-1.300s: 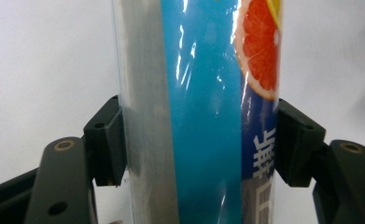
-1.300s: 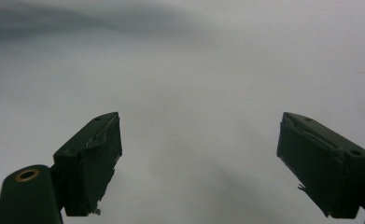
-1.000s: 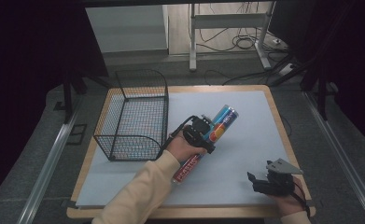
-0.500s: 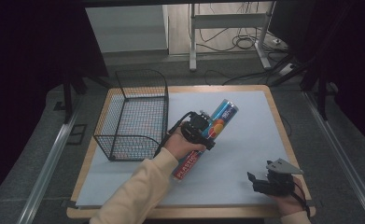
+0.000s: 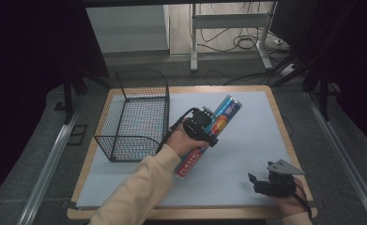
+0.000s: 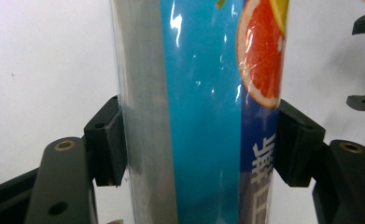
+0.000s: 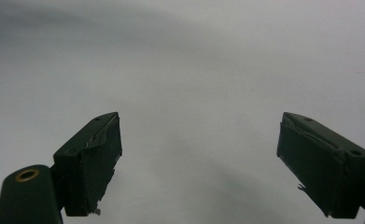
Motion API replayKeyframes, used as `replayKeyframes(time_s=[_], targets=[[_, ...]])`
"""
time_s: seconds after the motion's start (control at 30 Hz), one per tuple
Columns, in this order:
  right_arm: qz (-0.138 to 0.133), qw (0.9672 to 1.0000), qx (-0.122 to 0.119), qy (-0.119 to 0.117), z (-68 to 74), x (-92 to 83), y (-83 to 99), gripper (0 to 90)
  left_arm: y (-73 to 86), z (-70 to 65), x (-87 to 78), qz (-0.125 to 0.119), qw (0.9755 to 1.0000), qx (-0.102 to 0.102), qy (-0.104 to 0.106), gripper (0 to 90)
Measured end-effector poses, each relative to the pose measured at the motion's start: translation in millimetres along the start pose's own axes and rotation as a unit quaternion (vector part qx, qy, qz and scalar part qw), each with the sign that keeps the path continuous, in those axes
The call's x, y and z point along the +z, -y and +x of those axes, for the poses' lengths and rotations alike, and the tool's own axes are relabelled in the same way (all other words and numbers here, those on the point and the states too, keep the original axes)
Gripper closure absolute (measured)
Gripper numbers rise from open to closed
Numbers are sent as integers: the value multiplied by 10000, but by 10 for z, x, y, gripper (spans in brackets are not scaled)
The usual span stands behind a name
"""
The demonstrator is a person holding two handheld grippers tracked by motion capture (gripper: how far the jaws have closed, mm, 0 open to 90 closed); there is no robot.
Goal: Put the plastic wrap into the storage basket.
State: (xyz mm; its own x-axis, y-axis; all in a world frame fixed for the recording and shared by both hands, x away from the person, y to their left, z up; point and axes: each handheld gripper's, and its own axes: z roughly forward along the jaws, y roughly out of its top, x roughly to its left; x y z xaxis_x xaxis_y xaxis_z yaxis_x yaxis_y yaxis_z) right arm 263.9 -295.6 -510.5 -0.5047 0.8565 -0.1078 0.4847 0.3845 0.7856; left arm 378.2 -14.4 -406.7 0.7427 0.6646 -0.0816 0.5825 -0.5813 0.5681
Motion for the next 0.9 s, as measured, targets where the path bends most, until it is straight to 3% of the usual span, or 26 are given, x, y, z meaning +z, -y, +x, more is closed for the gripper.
replayKeyframes(time_s=[0.4,0.9], targets=[[38,10000,7,-43,10,7,5,144,-189,47,-127,-80,9999,72,-69,318],[21,10000,22,-33,5,3,2,144,-296,149,-226,-155,9998,70,-136,318]])
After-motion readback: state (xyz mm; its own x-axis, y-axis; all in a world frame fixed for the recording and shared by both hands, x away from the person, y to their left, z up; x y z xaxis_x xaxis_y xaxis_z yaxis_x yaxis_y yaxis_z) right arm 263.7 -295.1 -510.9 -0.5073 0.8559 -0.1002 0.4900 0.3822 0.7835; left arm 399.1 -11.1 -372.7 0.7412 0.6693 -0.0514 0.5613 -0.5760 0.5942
